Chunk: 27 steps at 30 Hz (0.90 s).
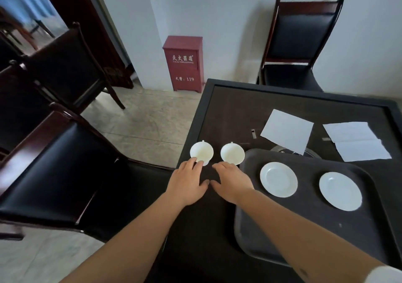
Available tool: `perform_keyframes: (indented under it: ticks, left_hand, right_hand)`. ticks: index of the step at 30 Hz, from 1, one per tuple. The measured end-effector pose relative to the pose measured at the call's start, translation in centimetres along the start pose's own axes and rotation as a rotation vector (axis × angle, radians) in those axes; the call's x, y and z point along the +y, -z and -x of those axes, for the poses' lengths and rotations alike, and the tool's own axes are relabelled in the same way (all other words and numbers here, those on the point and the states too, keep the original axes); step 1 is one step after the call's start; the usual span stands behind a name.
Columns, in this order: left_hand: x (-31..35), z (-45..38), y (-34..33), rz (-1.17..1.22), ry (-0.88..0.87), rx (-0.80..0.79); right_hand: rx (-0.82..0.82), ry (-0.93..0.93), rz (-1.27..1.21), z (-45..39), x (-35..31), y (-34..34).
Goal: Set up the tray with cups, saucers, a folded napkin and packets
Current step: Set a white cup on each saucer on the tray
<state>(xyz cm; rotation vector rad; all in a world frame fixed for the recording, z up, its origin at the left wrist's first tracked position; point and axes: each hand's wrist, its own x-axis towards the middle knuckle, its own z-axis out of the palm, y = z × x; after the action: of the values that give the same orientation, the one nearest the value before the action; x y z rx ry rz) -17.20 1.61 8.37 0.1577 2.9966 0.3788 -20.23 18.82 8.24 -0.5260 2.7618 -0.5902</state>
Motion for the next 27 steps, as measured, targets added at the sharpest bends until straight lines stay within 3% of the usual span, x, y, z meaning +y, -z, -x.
perform_keyframes:
  ticks: [13, 27]
  left_hand:
    - [-4.9, -6.7, 1.7, 0.034, -0.070, -0.140]
    - [-6.9, -11.6, -1.7, 0.229, -0.083, -0.382]
  right_hand:
    - [-0.031, -0.121, 0.005, -6.5, -3.0, 0.6]
    - [-0.277, -0.178, 0.044, -12.1, -2.3, -2.1]
